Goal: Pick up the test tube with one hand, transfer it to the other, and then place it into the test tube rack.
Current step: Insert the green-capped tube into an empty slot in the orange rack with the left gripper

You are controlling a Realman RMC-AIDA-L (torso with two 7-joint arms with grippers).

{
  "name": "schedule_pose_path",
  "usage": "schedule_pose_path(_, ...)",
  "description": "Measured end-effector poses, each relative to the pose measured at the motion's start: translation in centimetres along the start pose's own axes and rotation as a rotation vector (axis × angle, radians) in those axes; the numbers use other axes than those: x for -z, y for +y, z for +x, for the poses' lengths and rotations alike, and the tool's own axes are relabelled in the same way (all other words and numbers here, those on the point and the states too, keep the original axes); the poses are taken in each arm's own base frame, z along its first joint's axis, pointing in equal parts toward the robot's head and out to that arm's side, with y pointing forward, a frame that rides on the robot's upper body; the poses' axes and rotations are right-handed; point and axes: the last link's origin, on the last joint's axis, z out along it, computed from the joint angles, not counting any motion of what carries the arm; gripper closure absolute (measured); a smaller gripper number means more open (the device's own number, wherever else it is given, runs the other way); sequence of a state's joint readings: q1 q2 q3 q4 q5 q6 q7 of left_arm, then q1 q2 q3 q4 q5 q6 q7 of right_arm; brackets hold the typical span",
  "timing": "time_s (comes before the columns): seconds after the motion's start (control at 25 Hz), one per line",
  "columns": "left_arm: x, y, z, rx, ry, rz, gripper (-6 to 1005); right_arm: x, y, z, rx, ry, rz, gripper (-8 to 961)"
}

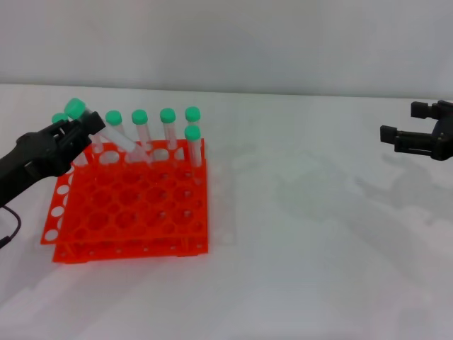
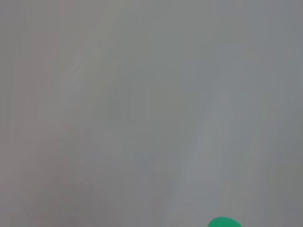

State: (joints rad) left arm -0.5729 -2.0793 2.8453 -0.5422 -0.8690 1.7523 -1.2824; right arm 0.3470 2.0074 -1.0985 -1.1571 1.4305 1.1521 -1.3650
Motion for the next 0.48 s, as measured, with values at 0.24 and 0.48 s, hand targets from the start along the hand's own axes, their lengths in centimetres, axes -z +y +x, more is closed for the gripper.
schedule_pose_path(0.24,-1.1,-1.0,0.4,-0.041,-0.01,0.051,785,-0.3,0.1,0.4,-0.021,0.003,-0.009,94)
schedule_pose_path(0.48,-3.6,-2.4,0.4,-0.064,-0.081,0.118,785,-0.4,0.1,0.8,-0.04,0.008,-0.01,94)
